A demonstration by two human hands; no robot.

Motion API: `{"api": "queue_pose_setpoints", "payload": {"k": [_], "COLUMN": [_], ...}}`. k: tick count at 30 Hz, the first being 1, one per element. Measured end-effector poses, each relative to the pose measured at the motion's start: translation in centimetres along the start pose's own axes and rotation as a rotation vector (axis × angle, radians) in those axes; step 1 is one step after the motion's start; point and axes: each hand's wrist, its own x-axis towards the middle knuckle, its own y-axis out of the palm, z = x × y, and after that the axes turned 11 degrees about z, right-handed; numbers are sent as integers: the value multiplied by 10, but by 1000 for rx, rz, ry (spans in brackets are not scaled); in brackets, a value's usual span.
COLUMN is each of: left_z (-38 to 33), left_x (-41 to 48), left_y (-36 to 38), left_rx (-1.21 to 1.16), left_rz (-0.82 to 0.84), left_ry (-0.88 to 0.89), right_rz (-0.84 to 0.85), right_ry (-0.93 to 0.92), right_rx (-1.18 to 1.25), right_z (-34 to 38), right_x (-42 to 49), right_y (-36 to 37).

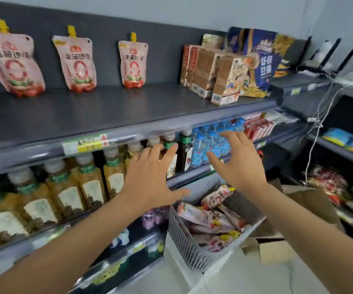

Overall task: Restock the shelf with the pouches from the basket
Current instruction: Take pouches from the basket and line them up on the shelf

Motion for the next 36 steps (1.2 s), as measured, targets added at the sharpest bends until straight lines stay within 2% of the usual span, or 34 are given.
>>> {"api": "queue_pose_setpoints", "payload": {"k": [5, 11, 19, 25, 28, 31, 34, 36], "left_z": [-55, -73, -82, -101, -115, -119, -118, -120], "left_x": [31, 76, 132, 133, 135, 145, 152, 154], "left_y": [44, 115, 233, 289, 298, 301, 289, 274], "left_rx": [1, 34, 66, 158, 175, 85, -187, -522], "left_rz": [186, 374, 793, 877, 843, 903, 916, 889], "left_ry": [32, 123, 252, 242, 166, 78, -83, -329], "right_rz": [193, 316, 452, 693, 831, 974, 1193, 1284], "right_ry": [136, 291, 484, 562, 586, 692, 748, 729], "right_rx": [46, 73, 65, 104, 164, 197, 254, 271], "right_z": [-68, -132, -198, -246, -275, -304, -321, -324], "right_x": [-1, 17, 48, 57, 64, 62, 50, 43], "right_y": [19, 63, 108, 146, 178, 212, 241, 256]}}
